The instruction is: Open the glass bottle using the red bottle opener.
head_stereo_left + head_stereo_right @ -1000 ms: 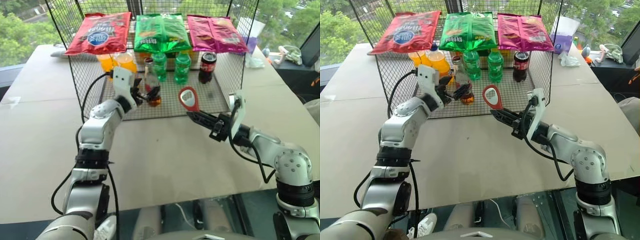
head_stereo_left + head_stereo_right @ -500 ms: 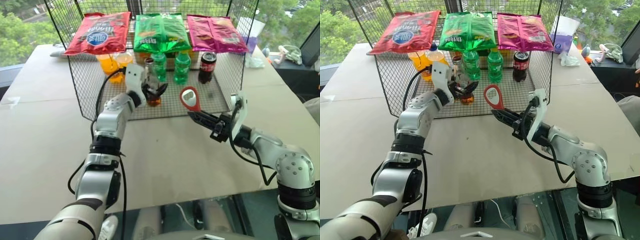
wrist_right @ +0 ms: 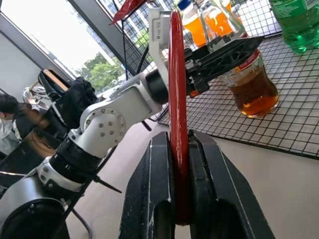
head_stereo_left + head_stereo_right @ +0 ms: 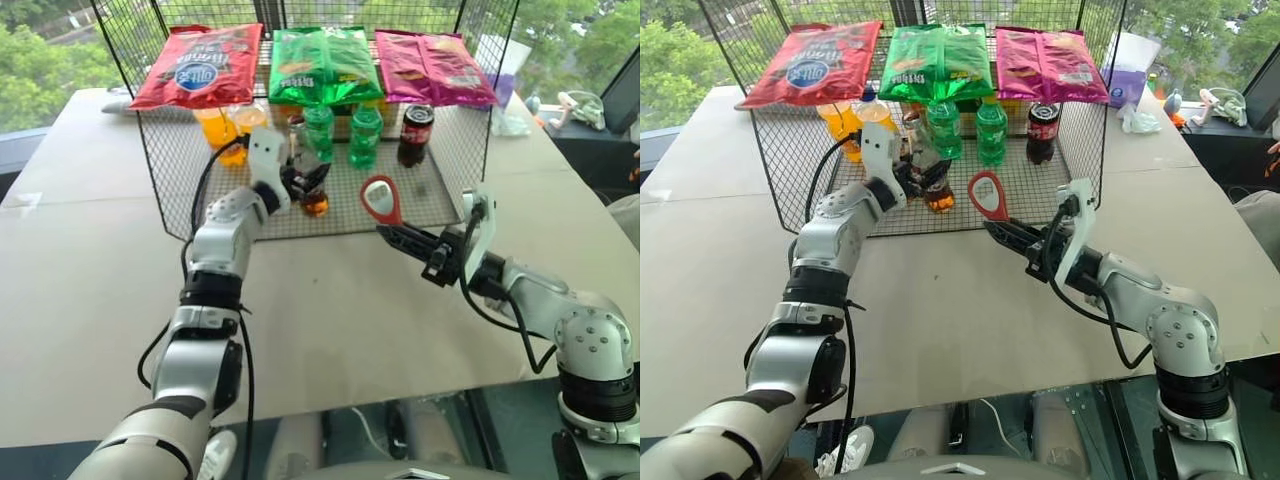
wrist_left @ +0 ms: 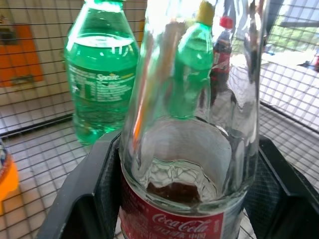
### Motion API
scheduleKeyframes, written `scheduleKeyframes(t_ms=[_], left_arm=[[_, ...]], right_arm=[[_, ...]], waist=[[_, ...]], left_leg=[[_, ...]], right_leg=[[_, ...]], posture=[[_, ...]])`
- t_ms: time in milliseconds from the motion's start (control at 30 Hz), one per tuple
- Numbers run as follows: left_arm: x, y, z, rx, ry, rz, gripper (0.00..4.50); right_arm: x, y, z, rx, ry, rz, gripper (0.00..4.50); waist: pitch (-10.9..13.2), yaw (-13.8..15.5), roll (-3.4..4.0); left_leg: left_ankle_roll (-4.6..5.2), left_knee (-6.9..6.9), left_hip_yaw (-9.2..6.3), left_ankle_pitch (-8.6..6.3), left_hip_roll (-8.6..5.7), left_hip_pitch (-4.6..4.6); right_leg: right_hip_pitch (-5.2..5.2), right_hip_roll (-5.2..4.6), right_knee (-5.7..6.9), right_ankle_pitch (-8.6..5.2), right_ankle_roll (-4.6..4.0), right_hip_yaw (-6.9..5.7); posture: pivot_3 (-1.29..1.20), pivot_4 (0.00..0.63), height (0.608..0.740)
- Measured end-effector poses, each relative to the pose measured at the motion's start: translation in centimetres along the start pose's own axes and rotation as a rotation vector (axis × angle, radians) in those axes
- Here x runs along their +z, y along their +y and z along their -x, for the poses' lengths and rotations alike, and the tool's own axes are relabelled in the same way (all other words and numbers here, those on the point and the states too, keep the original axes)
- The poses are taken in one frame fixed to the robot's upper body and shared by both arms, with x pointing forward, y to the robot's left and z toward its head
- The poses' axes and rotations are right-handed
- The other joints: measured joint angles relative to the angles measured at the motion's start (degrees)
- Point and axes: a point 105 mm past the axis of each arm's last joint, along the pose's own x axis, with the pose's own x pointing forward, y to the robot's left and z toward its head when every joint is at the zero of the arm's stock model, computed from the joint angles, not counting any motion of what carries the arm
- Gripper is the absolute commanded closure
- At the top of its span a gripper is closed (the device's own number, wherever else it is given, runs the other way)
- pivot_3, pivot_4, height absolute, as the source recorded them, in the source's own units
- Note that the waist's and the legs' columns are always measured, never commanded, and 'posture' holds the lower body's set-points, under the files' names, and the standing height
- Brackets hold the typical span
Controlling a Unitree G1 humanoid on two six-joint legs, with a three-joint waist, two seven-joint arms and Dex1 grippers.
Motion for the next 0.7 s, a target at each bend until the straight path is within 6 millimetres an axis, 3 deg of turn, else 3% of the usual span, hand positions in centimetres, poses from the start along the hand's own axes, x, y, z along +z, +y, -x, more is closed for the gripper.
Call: scheduleKeyframes(t_ms=[100, 233, 433, 700], left_arm=[[0.1, -0.6, 0.6, -0.044, -0.002, -0.003, 1.93], [0.7, -3.8, 2.0, -0.213, -0.021, -0.020, 1.93], [1.7, -7.3, 4.0, -0.397, -0.032, -0.076, 1.93], [-1.0, -9.7, 5.4, -0.506, 0.033, -0.031, 1.93]], right_arm=[[0.1, -0.3, -0.1, -0.029, 0.001, 0.055, 4.50], [0.7, -1.1, 0.0, -0.094, 0.011, 0.231, 4.50], [1.5, -1.2, 0.3, -0.130, -0.004, 0.357, 4.50], [2.1, -1.5, 0.9, -0.208, -0.012, 0.496, 4.50]], waist=[[0.0, 0.0, 0.00], [0.0, -0.1, 0.01], [0.0, -0.1, 0.01], [0.0, 0.0, 0.01]], left_leg=[[0.00, 0.01, 0.01, 0.00, 0.00, -0.04], [0.00, 0.03, -0.01, 0.00, 0.00, -0.09], [-0.01, 0.06, 0.00, 0.00, 0.01, -0.08], [-0.01, 0.21, -0.02, 0.01, 0.00, -0.02]], right_leg=[[-0.04, 0.00, 0.01, 0.00, 0.00, 0.00], [-0.10, 0.00, 0.01, 0.00, 0.00, 0.00], [-0.10, 0.01, 0.05, 0.00, 0.00, 0.01], [-0.09, 0.02, 0.28, -0.01, -0.01, 0.01]], posture=[[0.00, 0.150, 0.740], [0.00, 0.150, 0.740], [0.00, 0.150, 0.740], [0.00, 0.150, 0.740]])
